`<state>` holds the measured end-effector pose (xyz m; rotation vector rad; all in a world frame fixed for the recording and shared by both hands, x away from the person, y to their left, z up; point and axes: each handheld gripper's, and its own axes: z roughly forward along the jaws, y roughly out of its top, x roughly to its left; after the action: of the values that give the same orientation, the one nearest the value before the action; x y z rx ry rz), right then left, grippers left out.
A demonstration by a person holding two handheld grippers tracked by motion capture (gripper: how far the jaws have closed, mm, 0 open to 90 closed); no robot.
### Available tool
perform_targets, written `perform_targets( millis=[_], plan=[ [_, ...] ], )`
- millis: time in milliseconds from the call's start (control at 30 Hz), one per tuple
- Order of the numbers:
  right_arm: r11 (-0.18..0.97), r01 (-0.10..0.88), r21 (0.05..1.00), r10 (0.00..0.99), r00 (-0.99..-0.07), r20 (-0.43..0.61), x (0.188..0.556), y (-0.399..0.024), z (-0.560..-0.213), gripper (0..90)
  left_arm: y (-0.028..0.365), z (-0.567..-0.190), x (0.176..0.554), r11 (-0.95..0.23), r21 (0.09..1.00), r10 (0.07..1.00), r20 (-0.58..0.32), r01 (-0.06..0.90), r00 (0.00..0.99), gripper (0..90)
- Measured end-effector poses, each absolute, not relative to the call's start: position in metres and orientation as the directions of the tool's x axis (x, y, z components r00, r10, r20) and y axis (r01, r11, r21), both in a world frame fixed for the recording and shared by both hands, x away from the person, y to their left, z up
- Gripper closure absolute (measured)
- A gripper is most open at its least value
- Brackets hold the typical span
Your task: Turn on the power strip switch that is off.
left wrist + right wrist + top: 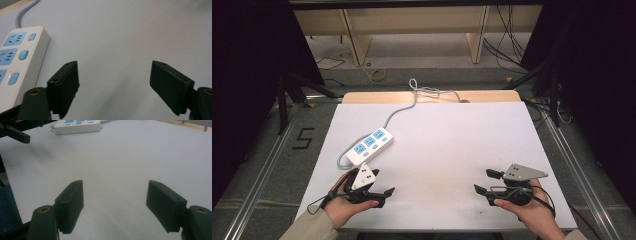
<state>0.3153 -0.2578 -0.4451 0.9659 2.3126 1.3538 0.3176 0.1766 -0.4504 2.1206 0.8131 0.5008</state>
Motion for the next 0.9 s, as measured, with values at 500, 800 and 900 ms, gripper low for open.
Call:
perform_targets(
  millis=[500, 800, 900],
  plan=[
    [0.339, 0.399, 0.852, 0.675, -0.734, 0.075, 0.316, -0.256, -0.445, 30.5, 0.183, -0.436, 0.329, -0.421, 0.795, 0.767, 0.055, 0.437, 0.639, 89.6],
    [0.338, 0.399, 0.852, 0.676, -0.733, 0.074, 0.316, -0.255, -0.445, 30.6, 0.179, -0.431, 0.344, -0.412, 0.784, 0.793, 0.058, 0.464, 0.607, 89.7],
    [0.34, 0.399, 0.852, 0.675, -0.734, 0.074, 0.316, -0.255, -0.446, 30.7, 0.179, -0.429, 0.349, -0.403, 0.784, 0.8, 0.051, 0.472, 0.598, 89.7]
  ],
)
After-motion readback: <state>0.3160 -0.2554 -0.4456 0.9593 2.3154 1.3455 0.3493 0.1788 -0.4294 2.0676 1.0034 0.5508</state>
